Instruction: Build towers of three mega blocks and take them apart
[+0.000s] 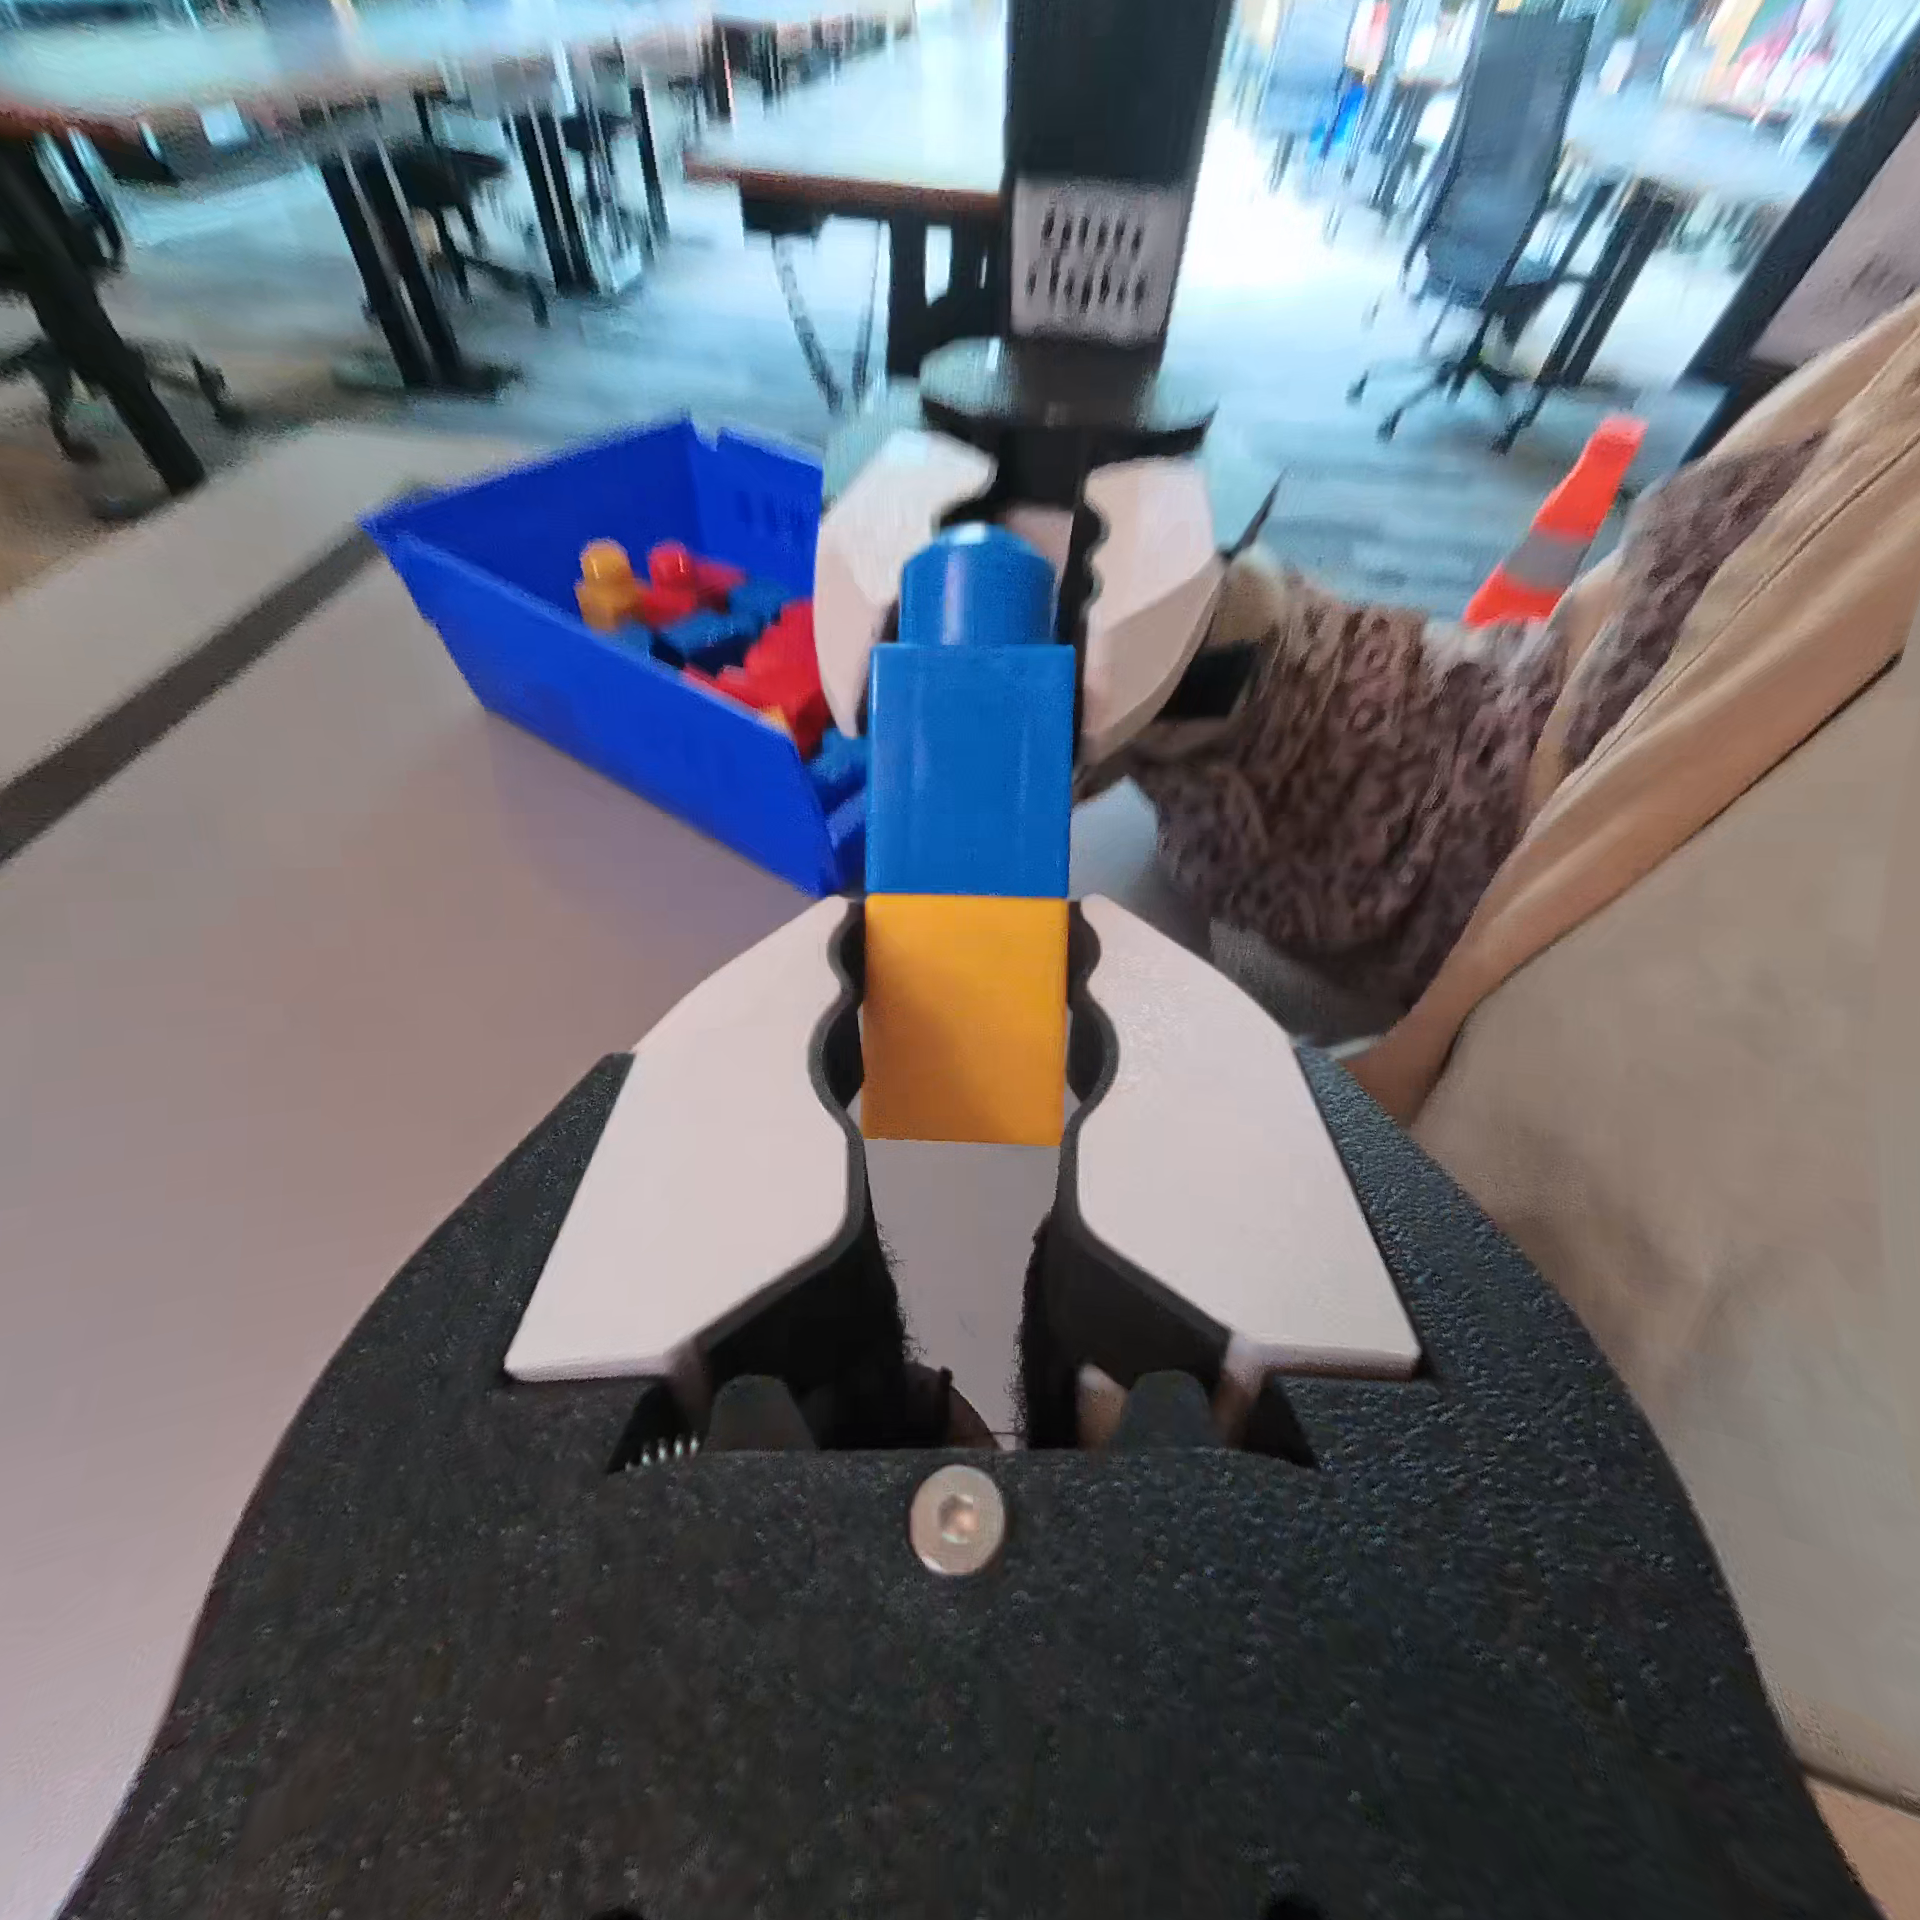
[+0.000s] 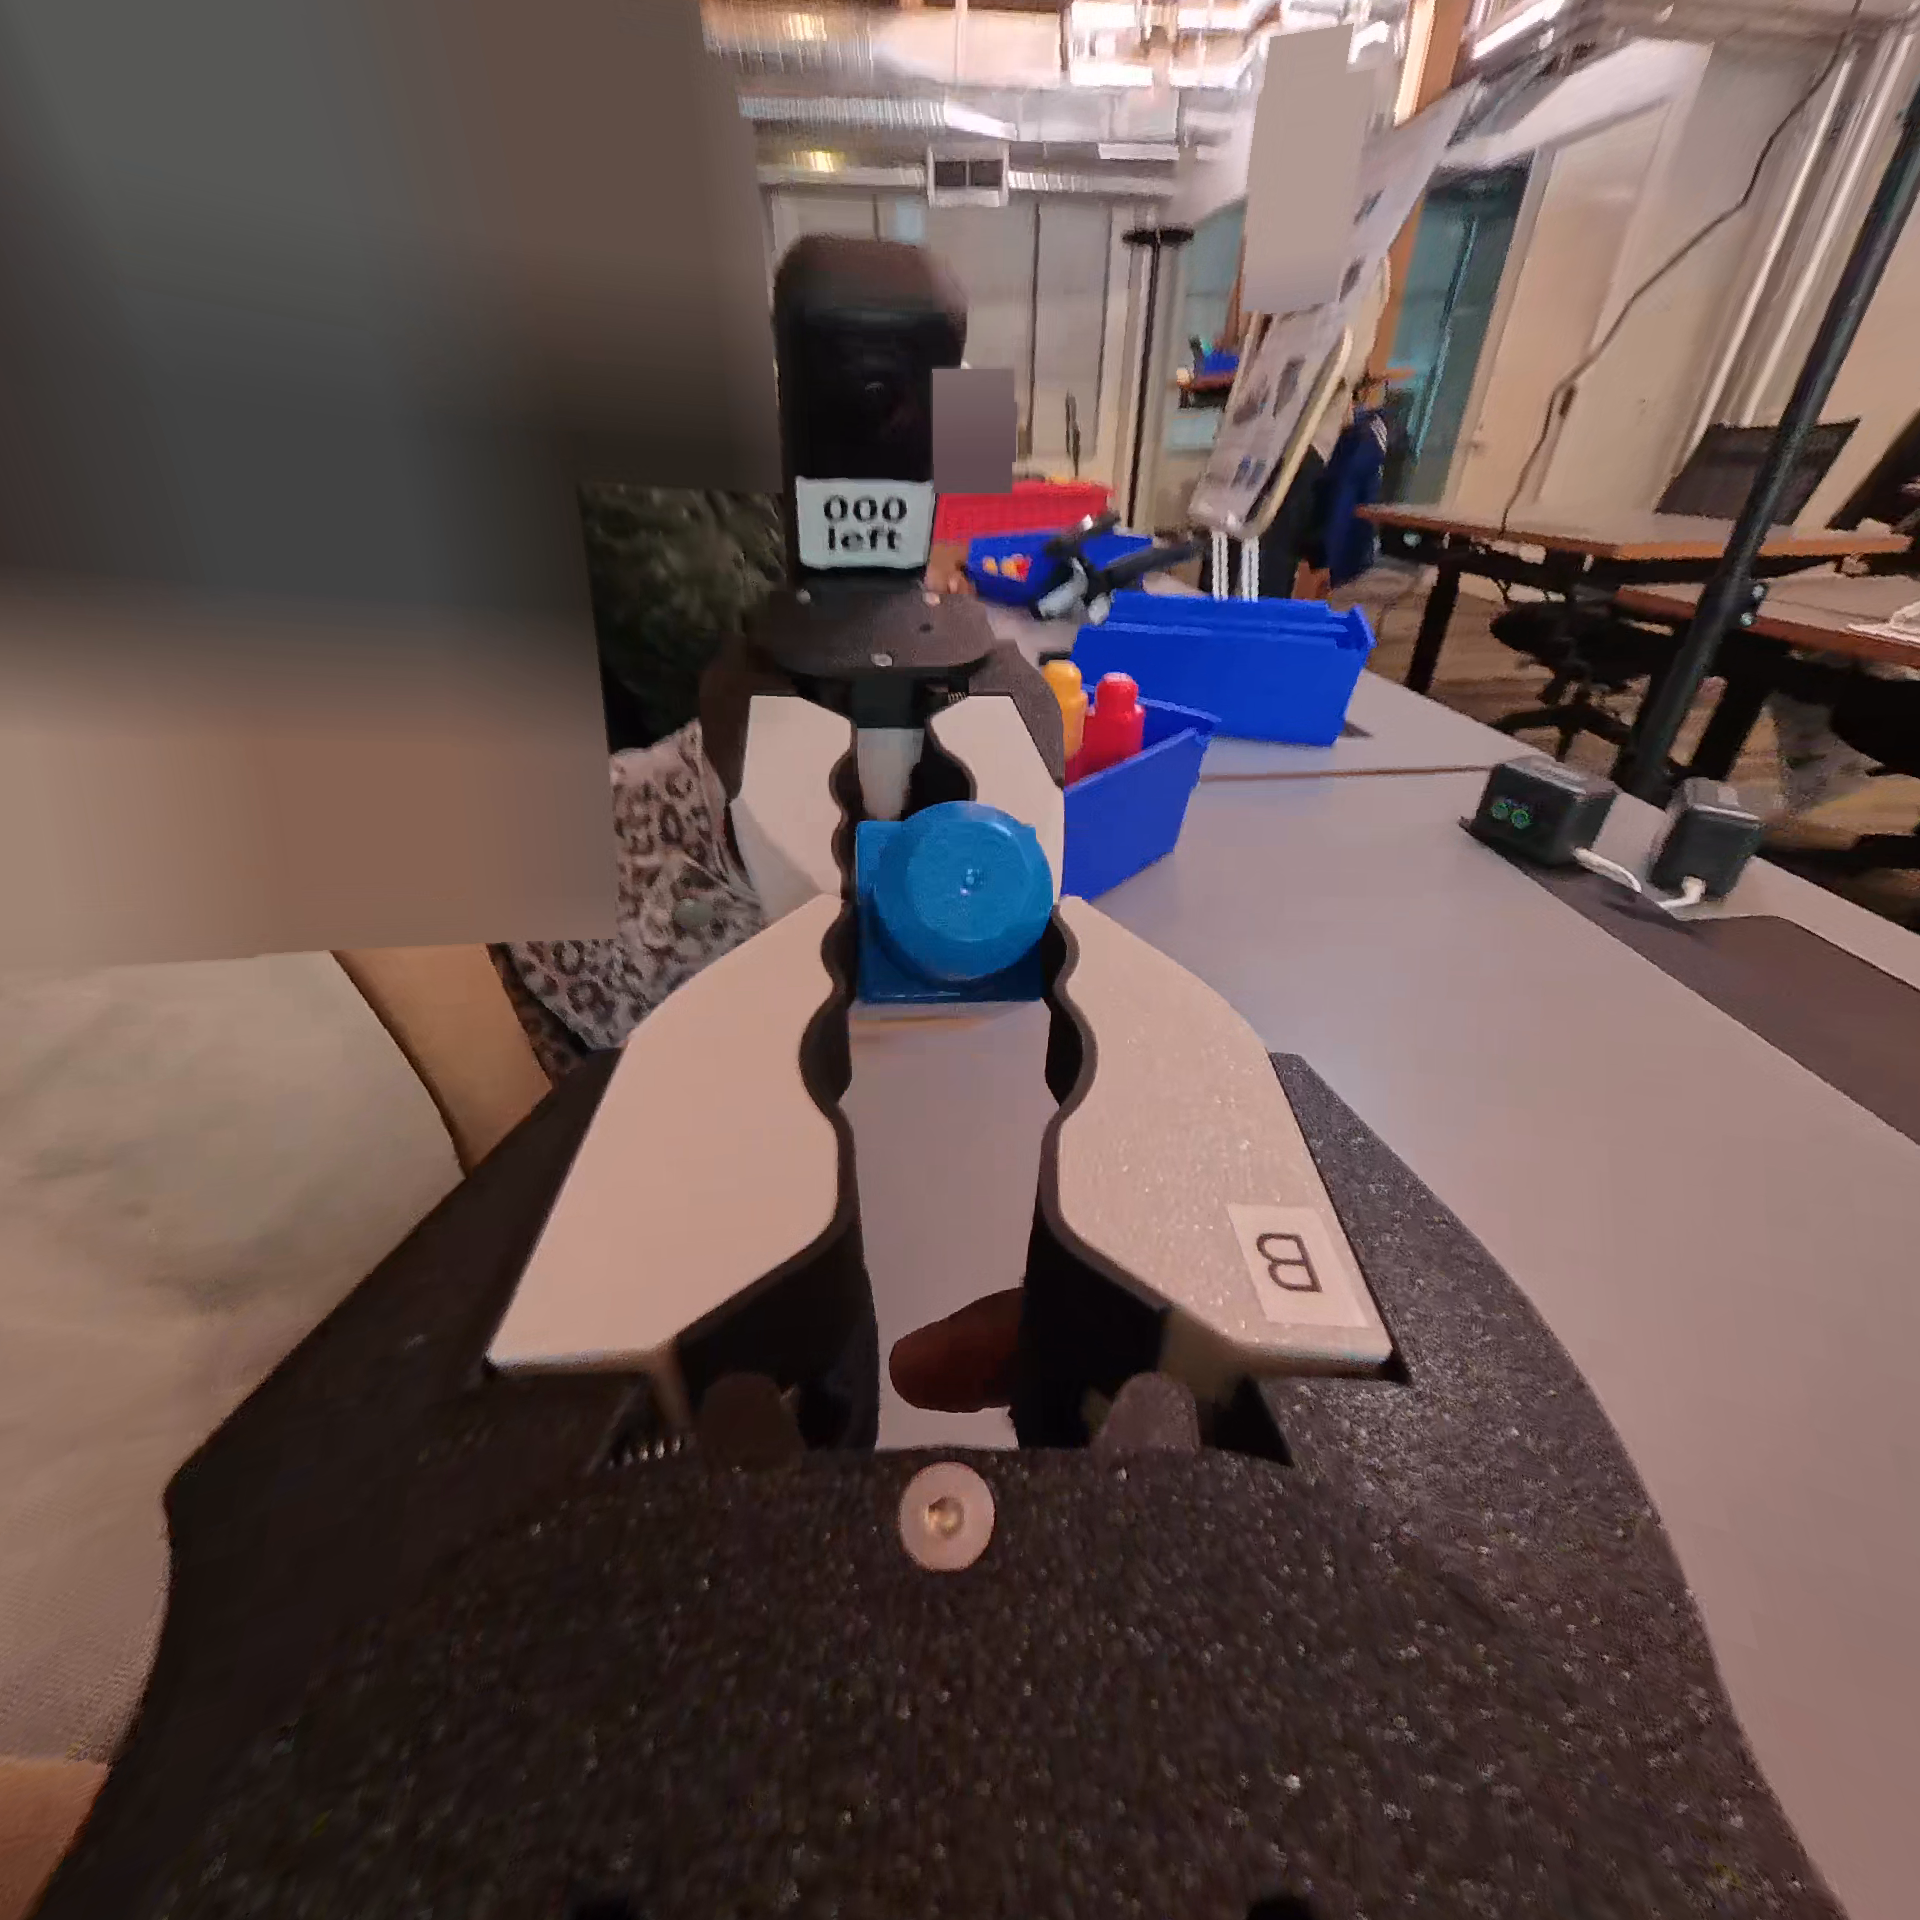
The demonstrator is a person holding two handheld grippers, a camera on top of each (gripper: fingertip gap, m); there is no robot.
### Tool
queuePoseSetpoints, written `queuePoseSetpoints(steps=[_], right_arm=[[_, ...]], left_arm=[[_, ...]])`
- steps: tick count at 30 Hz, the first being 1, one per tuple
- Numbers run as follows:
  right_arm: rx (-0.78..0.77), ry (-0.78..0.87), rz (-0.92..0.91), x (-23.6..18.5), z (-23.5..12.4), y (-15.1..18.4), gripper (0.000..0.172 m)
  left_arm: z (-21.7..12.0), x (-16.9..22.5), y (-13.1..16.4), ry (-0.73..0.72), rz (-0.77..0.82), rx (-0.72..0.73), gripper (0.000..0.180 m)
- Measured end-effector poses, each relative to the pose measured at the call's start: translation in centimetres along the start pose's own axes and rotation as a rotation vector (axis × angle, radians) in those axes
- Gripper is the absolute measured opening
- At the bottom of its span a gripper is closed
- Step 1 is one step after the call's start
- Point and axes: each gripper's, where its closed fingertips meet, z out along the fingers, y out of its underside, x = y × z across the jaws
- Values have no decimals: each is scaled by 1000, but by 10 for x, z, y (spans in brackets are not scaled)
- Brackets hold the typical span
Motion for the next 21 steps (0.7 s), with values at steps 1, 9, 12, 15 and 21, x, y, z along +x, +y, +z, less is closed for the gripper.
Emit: queuePoseSetpoints(steps=[1, 9, 12, 15, 21], right_arm=[[22, -9, 11, 0, 0, -2, 34], [-91, -19, -105, -7, 7, 17, 36], [-141, -17, -107, -6, 4, 21, 36], [-143, -29, -95, -7, 1, 19, 36], [-81, 201, -151, 27, -57, -15, 35]], left_arm=[[-3, 1, -7, 5, -2, 44, 36], [9, 6, 17, 12, 41, -112, 36], [10, 4, 18, -6, 68, -119, 36], [9, 6, 10, -5, 67, -82, 36], [-26, -20, 16, -155, 70, -125, 36]])
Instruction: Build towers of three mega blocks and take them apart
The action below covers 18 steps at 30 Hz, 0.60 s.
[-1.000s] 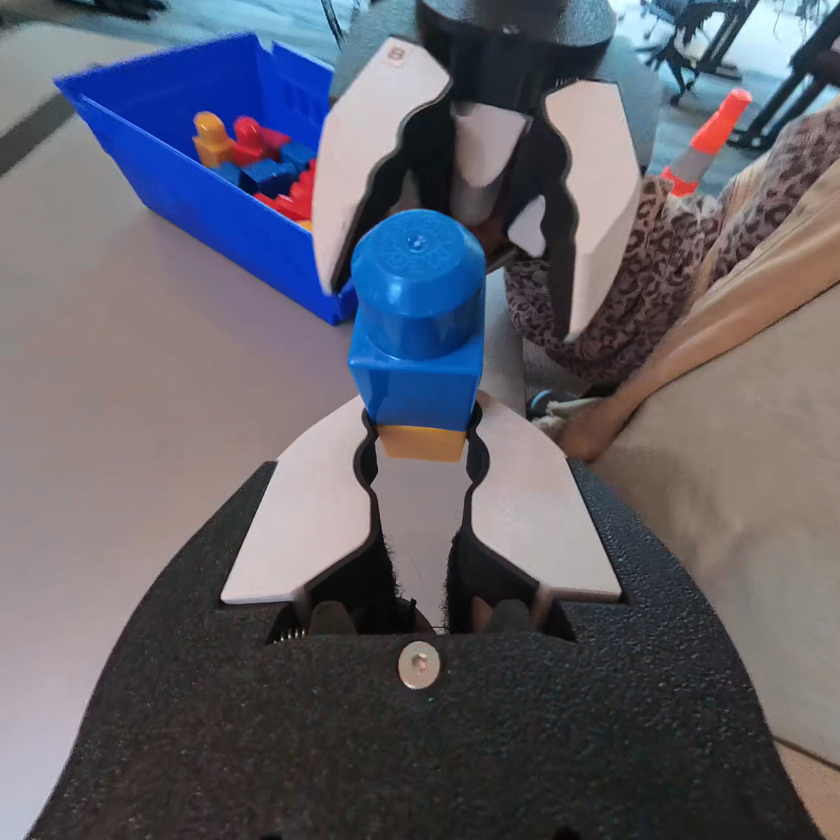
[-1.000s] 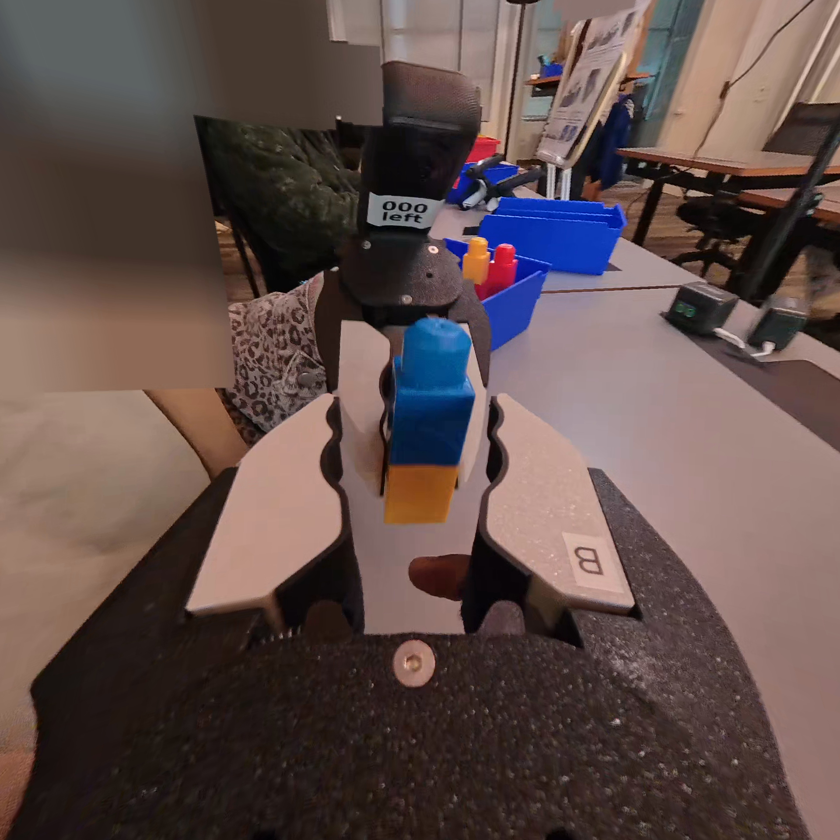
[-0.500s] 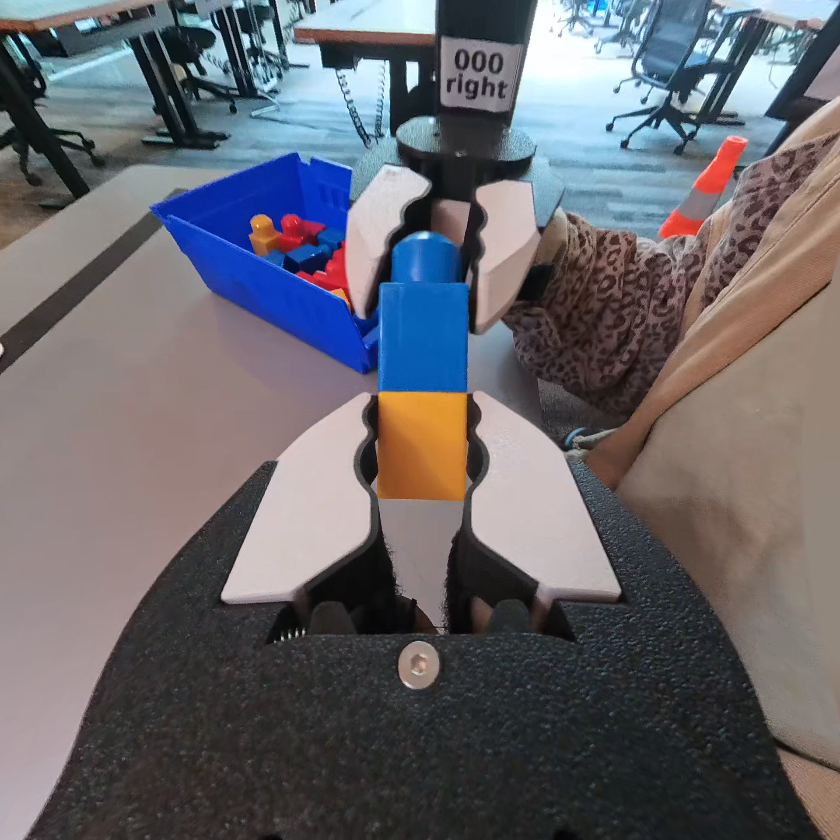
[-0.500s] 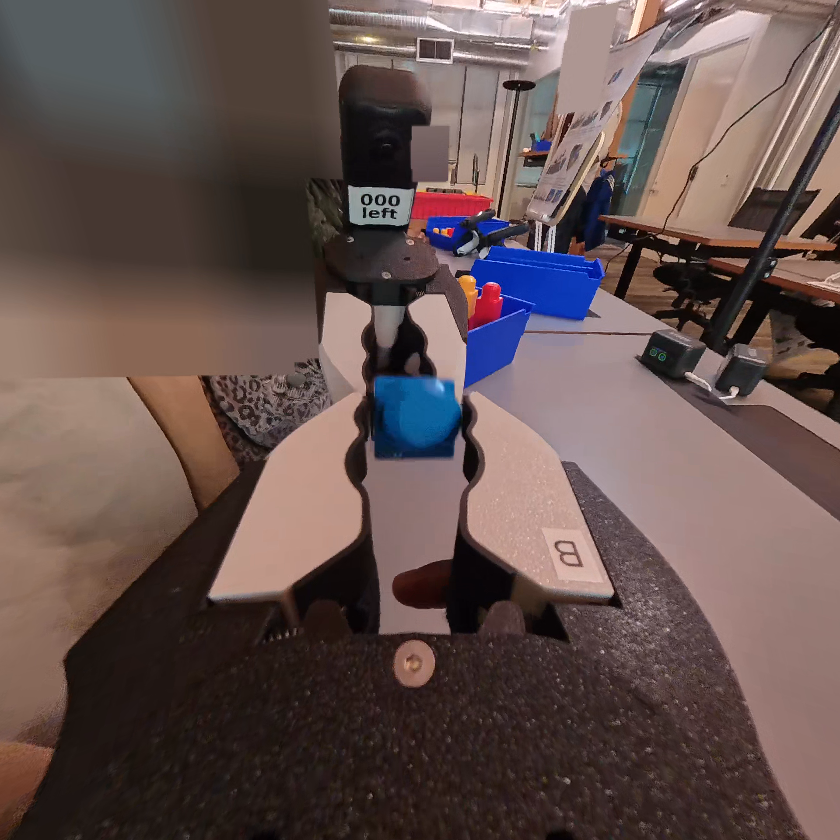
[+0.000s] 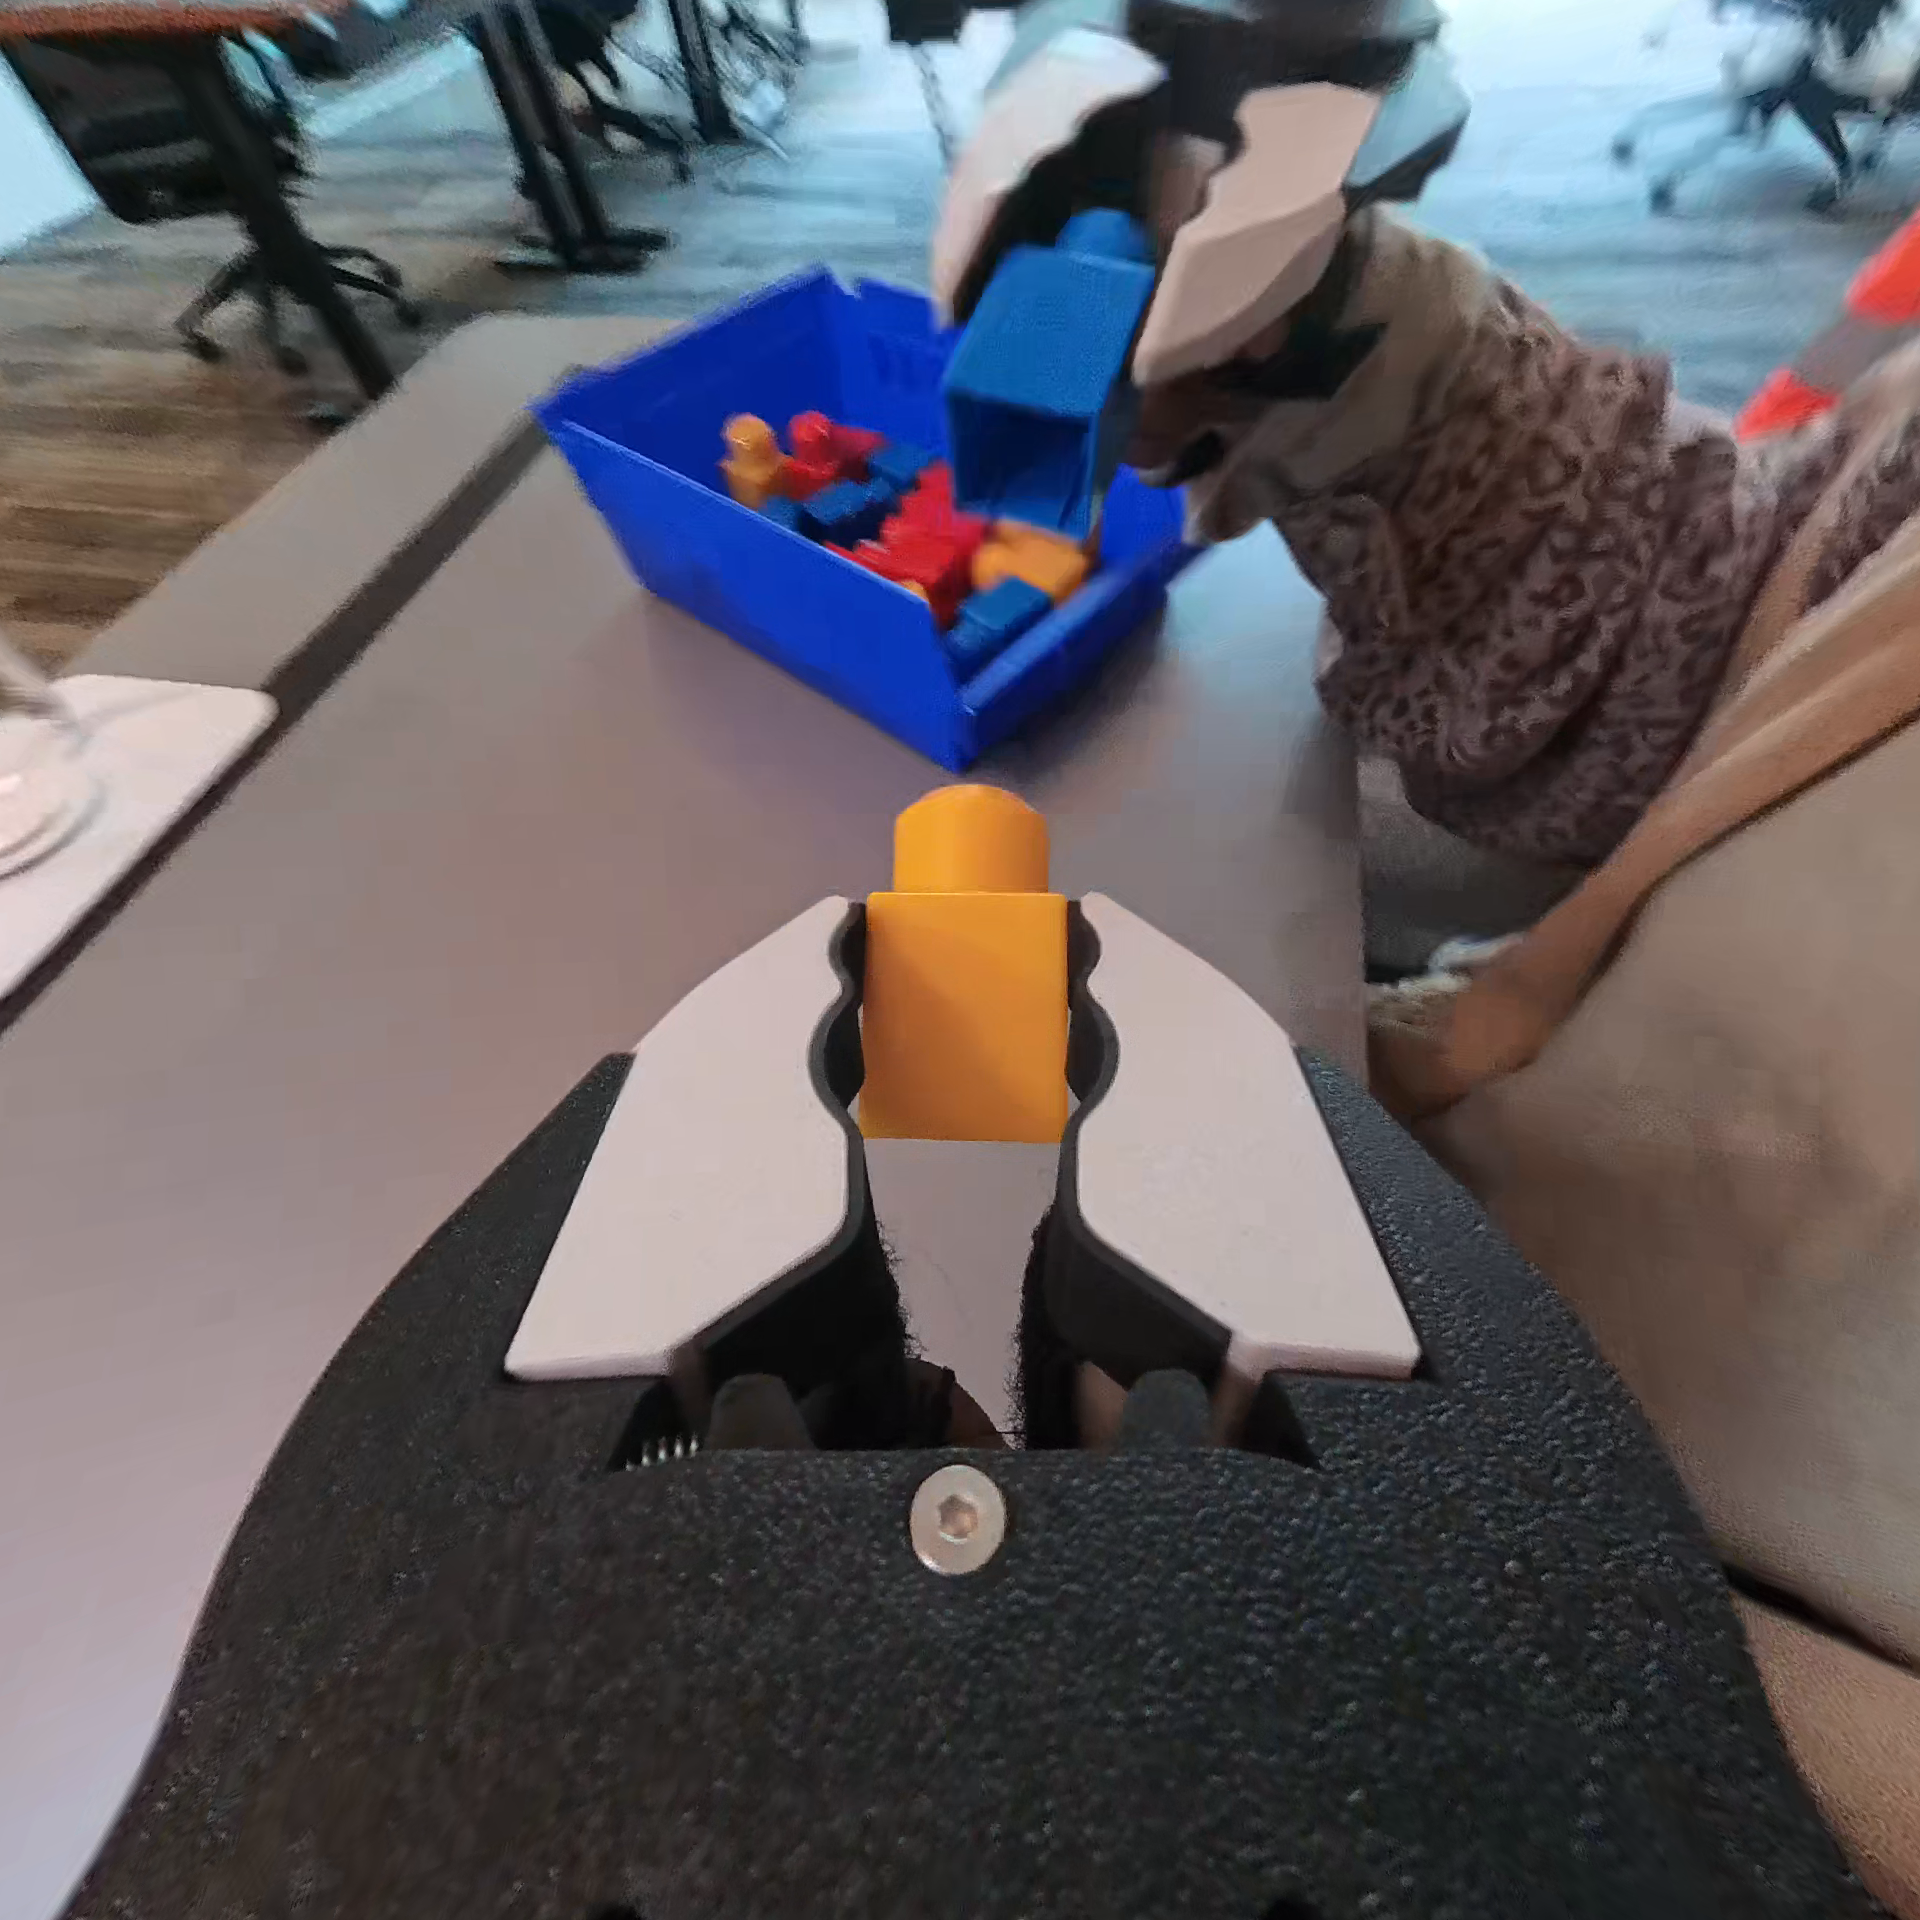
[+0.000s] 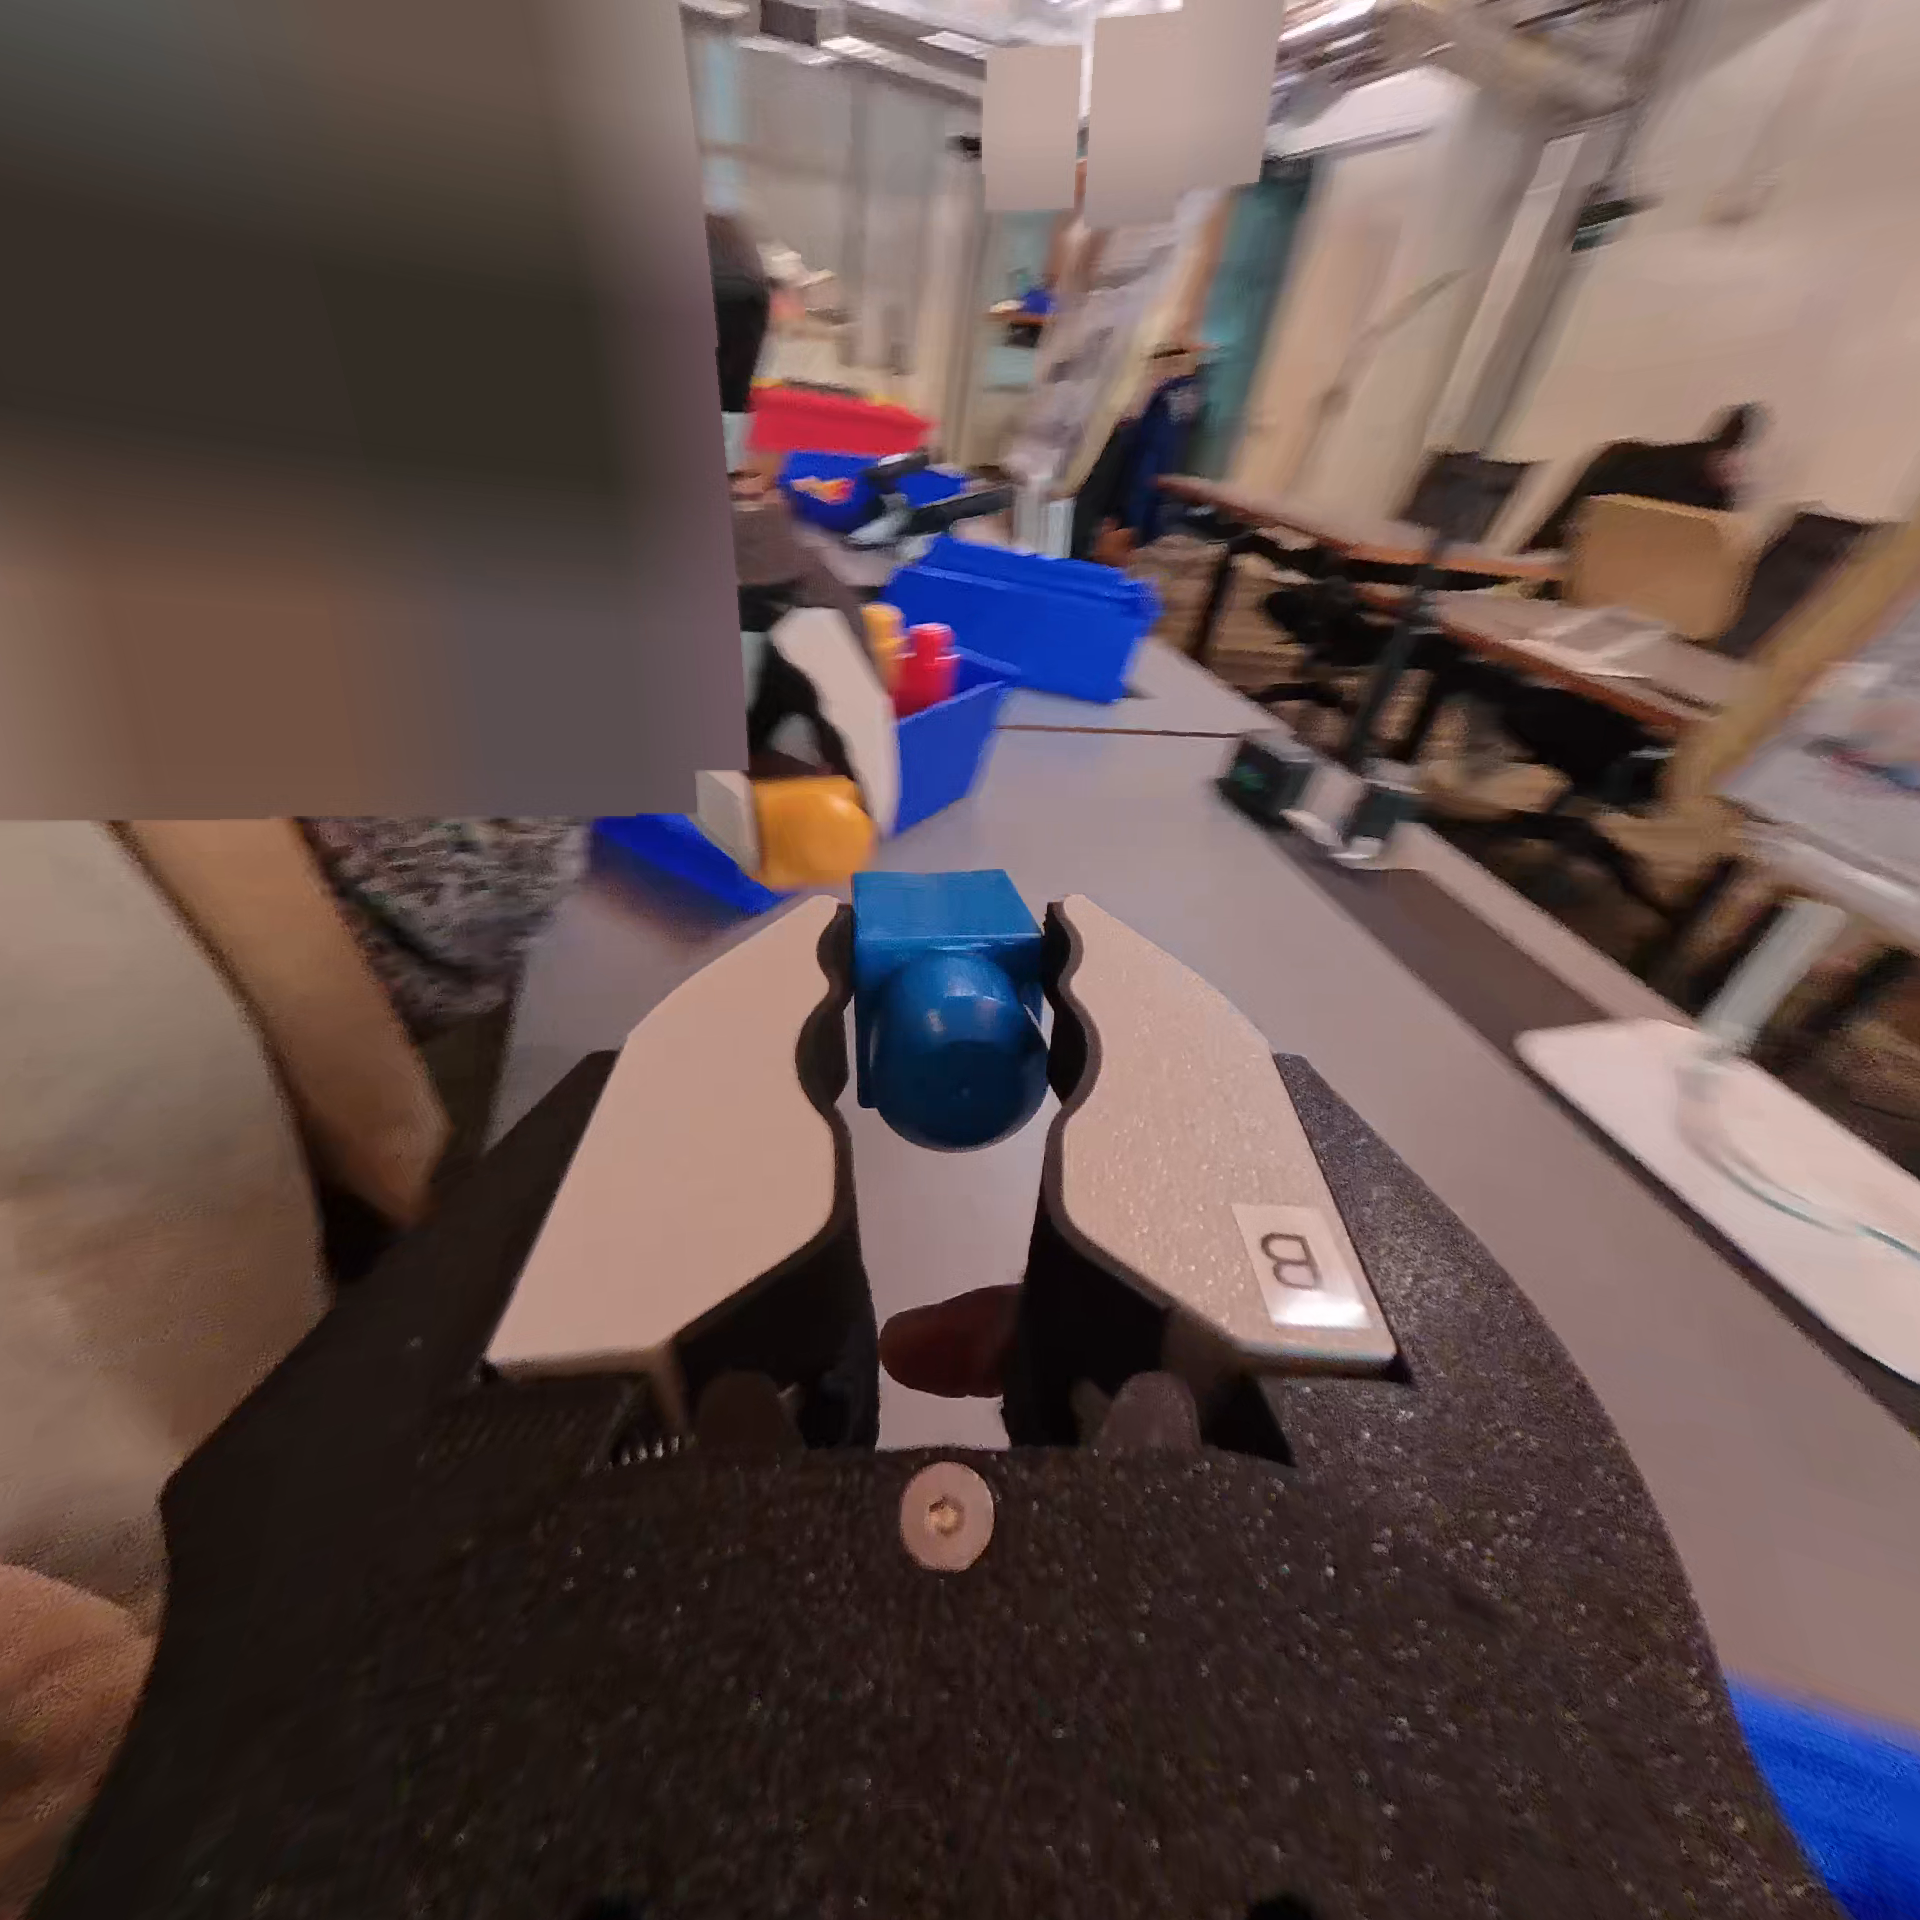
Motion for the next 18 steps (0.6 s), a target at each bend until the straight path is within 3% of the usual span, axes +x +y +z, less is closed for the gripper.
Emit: queuePoseSetpoints(steps=[3, 7, 10, 18], right_arm=[[-105, 307, -27, 51, -57, 5, 35], [-464, 571, 112, 87, -117, 60, 35], [-685, 549, 229, 85, -123, 107, 35], [-819, 436, 380, 91, -89, 185, 37]], left_arm=[[-34, -23, -22, -107, -73, 173, 36], [-64, -42, -42, -230, -114, 341, 36], [-65, -43, -46, -254, -104, 362, 36], [-54, -33, -48, -222, -77, 345, 36]])
